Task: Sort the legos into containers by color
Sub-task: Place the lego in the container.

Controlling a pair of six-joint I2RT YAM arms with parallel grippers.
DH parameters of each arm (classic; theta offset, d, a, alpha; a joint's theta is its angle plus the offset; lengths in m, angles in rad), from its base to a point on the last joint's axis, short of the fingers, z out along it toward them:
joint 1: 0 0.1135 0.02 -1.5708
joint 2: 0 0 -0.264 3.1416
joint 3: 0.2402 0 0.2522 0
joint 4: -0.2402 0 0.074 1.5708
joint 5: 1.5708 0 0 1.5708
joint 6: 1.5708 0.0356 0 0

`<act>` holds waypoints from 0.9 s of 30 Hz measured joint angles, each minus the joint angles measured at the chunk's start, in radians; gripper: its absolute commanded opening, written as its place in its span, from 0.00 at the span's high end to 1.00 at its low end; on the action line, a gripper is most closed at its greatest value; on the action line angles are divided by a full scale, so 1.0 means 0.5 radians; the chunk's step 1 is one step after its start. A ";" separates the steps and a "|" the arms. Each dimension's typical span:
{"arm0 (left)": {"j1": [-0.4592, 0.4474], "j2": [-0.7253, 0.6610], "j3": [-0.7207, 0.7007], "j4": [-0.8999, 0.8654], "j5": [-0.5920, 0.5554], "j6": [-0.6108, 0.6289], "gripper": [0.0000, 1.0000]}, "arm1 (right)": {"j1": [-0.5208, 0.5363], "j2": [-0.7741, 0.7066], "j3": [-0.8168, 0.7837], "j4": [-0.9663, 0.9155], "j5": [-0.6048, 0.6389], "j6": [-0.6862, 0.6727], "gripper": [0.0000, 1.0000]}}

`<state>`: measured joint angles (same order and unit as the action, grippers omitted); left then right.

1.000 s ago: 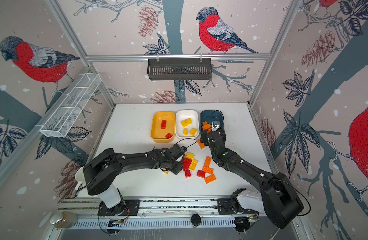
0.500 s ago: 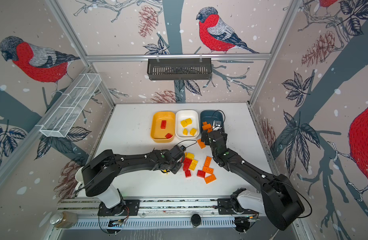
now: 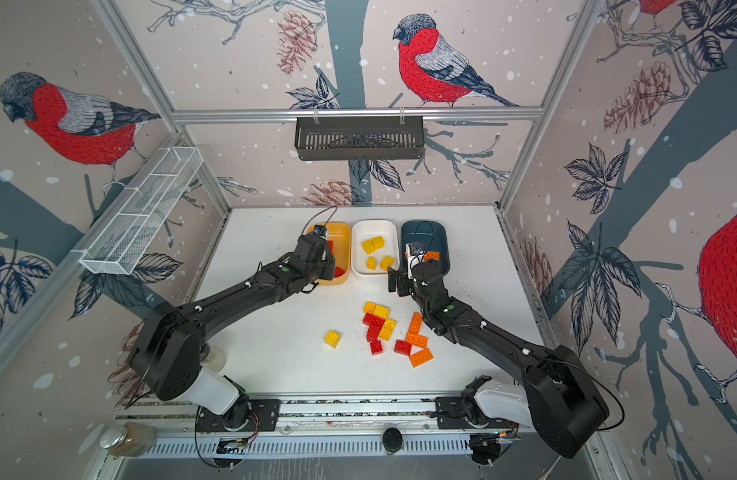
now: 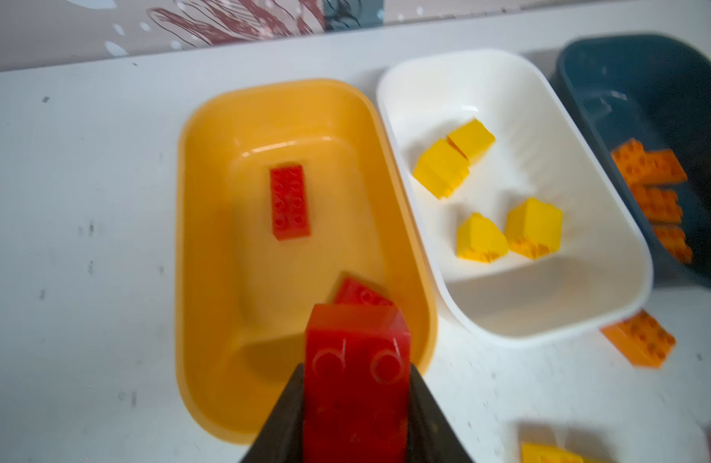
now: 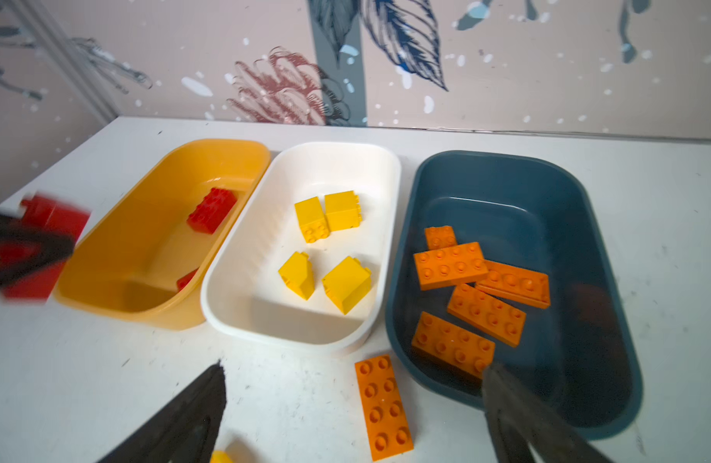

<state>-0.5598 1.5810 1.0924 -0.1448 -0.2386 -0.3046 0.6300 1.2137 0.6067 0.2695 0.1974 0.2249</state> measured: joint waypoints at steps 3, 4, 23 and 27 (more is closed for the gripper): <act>0.097 0.127 0.080 0.089 0.003 -0.004 0.66 | 0.091 0.006 -0.024 0.038 -0.043 -0.150 0.01; 0.121 0.185 0.133 0.096 0.002 -0.004 0.66 | 0.115 0.008 -0.040 0.047 -0.079 -0.204 0.01; 0.222 0.031 0.144 0.008 0.125 -0.186 0.11 | 0.689 0.437 0.071 -0.516 -0.385 -1.043 0.06; 0.224 -0.184 -0.066 0.018 0.124 -0.257 0.03 | 0.694 0.425 0.082 -0.591 -0.354 -1.085 0.05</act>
<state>-0.4480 1.4891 1.0595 -0.1356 -0.1764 -0.4332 0.9771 1.4261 0.6479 -0.0261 0.0204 -0.3176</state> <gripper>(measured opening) 0.945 0.946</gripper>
